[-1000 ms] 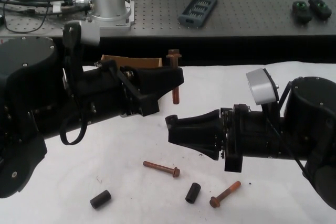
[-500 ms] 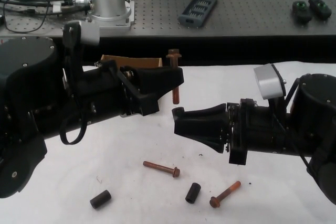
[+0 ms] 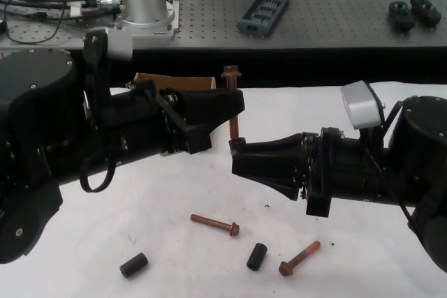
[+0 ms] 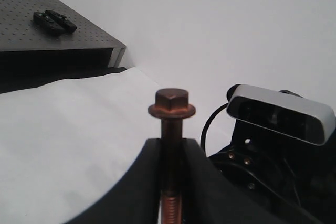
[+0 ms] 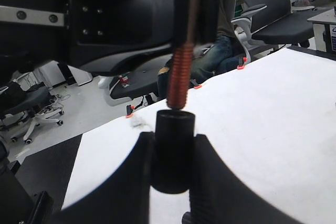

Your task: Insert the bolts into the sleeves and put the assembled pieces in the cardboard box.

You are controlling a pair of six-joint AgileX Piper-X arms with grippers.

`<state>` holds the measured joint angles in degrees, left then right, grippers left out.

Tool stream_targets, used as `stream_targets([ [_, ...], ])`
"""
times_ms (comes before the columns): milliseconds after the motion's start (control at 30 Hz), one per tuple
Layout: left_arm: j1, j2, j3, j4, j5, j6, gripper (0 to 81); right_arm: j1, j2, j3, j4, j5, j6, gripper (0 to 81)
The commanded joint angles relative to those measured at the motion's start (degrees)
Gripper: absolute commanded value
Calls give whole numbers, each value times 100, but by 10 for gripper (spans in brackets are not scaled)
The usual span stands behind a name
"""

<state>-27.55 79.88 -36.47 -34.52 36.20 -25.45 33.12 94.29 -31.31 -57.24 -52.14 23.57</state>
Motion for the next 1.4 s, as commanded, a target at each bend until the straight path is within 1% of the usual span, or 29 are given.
stream_targets([
  [0, 9, -21, -76, -127, 48, -32, 6, -31, 11, -48, -392, 362, 494, 54],
  [367, 9, -21, 131, -179, 62, -303, 6, -47, 11, -418, -404, 362, 519, 54],
  [467, 9, -21, 134, -178, 296, -316, 6, -47, 11, -424, -393, 344, 533, 54],
  [633, 9, -21, 134, -205, 382, -291, 6, -47, 11, -424, -393, 314, 533, 54],
  [833, 9, -21, 134, -205, 520, 37, 6, -47, 11, -424, -382, 318, 561, 54],
  [933, 9, -21, 134, -205, 517, 272, 4, -47, 11, -424, -382, 183, 594, 54],
  [967, 9, -21, 134, -205, 517, 390, 31, -59, 11, -424, -382, 129, 618, 54],
  [1000, 9, -21, 134, -205, 517, 476, 76, -76, 11, -424, -382, 62, 625, 54],
  [1067, 9, -21, 134, -205, 489, 534, 190, -131, 11, -424, -382, -19, 646, 54],
  [1133, 9, -21, 134, -205, 449, 533, 351, -203, 11, -424, -382, -73, 645, 54],
  [1200, 9, -21, 134, -205, 424, 533, 442, -282, 11, -424, -382, -122, 645, 54],
  [1233, 9, -21, 134, -205, 415, 533, 456, -313, 11, -424, -382, -142, 645, 54],
  [1367, 9, -21, 134, -205, 418, 533, 440, -333, 11, -424, -382, -141, 685, 54],
])
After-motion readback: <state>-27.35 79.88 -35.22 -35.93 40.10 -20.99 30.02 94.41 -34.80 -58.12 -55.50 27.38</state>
